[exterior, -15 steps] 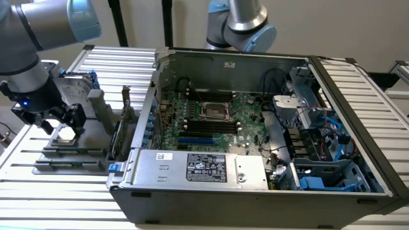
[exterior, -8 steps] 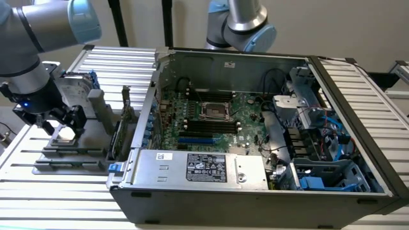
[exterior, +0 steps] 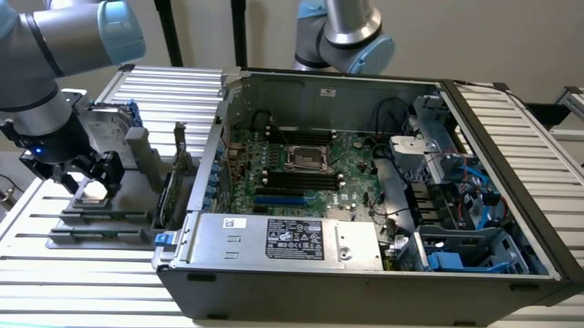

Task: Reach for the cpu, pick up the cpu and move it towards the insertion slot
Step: 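Pick up the cpu and move it towards the insertion slot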

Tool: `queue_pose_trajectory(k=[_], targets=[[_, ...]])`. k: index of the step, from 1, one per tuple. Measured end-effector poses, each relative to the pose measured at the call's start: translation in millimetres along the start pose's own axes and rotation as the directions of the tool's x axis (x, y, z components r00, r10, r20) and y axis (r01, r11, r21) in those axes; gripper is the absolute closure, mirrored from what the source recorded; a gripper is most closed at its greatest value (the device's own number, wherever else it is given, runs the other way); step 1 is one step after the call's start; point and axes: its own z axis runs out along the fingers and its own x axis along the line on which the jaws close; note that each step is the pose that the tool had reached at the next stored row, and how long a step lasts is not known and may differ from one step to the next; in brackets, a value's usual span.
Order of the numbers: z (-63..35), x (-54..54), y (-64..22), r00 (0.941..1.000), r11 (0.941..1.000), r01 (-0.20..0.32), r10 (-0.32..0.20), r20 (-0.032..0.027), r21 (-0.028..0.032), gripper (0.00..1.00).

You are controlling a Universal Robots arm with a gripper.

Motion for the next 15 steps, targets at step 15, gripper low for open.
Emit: queue_pose_trajectory(k=[15], targets=[[0.4,0.0,2.2,1.0000,1.0000,0.005,-0.005,0.0000,0.0000,0.39]])
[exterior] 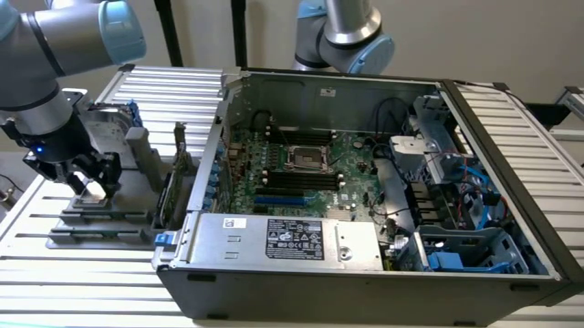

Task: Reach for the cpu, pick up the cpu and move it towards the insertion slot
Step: 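Pick up the cpu and move it towards the insertion slot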

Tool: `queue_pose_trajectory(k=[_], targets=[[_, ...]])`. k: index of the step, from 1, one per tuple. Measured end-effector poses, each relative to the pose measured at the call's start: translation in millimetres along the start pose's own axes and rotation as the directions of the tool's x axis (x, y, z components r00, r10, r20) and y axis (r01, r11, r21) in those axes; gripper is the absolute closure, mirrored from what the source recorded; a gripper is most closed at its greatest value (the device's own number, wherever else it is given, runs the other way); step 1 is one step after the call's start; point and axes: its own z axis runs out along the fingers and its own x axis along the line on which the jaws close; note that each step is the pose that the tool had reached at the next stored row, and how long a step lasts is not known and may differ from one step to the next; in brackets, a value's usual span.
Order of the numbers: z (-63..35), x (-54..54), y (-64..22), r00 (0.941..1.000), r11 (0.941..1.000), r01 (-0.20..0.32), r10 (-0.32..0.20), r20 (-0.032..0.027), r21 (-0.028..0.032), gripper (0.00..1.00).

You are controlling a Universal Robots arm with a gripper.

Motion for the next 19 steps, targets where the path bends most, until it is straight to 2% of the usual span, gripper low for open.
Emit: queue_pose_trajectory(k=[4,5,9,11,14,19], targets=[[-0.1,0.0,0.0,1.0000,1.0000,0.002,-0.002,-0.0003,0.0002,0.41],[-0.1,0.0,0.0,1.0000,1.0000,0.003,-0.003,-0.0003,0.0002,0.46],[-0.9,0.0,0.1,1.0000,1.0000,0.004,-0.004,0.0000,-0.0001,0.46],[-4.3,0.1,0.2,1.0000,1.0000,0.005,-0.005,-0.0005,0.0001,0.46],[-13.1,0.3,0.5,1.0000,1.0000,0.007,-0.007,-0.0008,0.0001,0.46],[-35.3,0.6,1.1,1.0000,1.0000,0.008,-0.008,-0.0021,0.0002,0.46]])
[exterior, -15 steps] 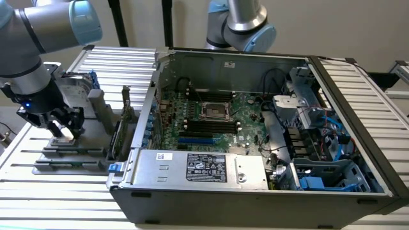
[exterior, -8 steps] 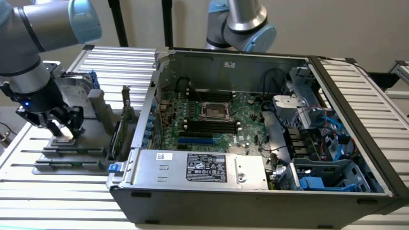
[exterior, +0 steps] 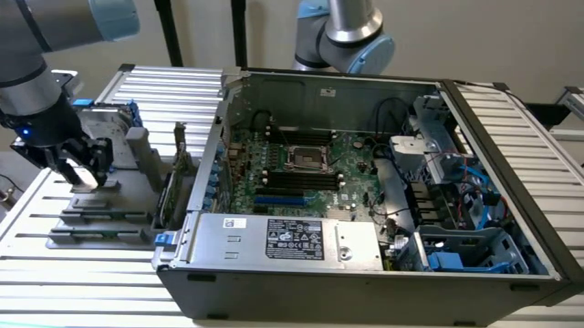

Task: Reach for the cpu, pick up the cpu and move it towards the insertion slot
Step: 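Pick up the cpu and move it towards the insertion slot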

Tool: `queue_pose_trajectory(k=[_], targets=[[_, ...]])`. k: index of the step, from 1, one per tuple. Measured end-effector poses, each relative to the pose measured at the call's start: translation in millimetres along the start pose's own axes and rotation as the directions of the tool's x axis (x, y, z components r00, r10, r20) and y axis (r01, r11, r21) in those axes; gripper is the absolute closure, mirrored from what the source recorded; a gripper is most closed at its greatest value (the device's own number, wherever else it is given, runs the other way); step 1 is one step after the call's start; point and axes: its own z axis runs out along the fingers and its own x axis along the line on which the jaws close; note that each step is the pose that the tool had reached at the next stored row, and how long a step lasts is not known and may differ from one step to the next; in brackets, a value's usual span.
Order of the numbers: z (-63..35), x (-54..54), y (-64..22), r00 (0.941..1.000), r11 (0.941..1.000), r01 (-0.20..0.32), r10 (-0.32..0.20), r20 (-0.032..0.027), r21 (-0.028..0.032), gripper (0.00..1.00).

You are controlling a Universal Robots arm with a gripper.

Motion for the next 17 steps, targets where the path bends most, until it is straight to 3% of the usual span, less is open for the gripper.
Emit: queue_pose_trajectory(k=[7,17], targets=[[-32.0,-4.3,0.9,1.0000,1.0000,0.006,-0.006,-0.0017,0.0001,0.46],[-77.9,-20.6,1.1,0.9997,0.9997,0.026,-0.026,-0.0026,-0.0033,0.46]])
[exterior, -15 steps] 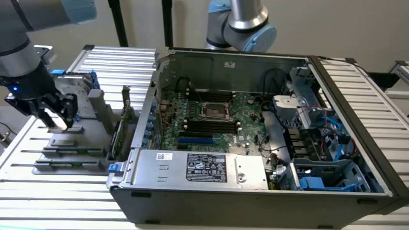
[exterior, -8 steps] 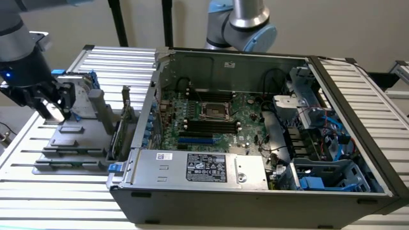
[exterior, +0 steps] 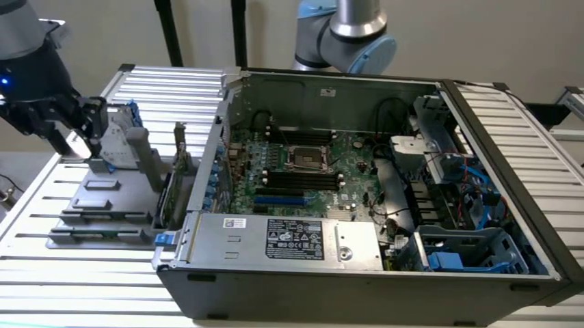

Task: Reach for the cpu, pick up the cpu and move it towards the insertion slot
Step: 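Pick up the cpu and move it towards the insertion slot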

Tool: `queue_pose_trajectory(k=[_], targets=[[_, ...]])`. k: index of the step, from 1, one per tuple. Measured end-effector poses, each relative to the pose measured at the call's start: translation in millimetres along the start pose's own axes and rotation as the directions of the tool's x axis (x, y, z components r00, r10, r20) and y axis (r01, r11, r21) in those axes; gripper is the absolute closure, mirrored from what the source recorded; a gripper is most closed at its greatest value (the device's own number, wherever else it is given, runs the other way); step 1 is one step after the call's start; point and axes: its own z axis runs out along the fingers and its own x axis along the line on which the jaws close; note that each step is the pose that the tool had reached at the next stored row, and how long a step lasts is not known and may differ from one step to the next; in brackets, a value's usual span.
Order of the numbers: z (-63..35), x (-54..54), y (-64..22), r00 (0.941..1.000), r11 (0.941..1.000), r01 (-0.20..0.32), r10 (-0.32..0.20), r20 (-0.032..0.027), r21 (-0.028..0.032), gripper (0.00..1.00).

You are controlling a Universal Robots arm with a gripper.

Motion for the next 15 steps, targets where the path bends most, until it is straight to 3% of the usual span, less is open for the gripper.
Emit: queue_pose_trajectory(k=[7,11,15], targets=[[-32.3,-15.6,-1.0,0.9999,0.9998,0.015,-0.015,-0.0001,-0.0127,0.46],[-50.1,-31.1,-0.9,0.9998,0.9996,0.019,-0.019,-0.0020,-0.0182,0.46],[-61.1,-48.8,-1.1,0.9998,0.9995,0.022,-0.022,-0.0045,-0.0212,0.46]])
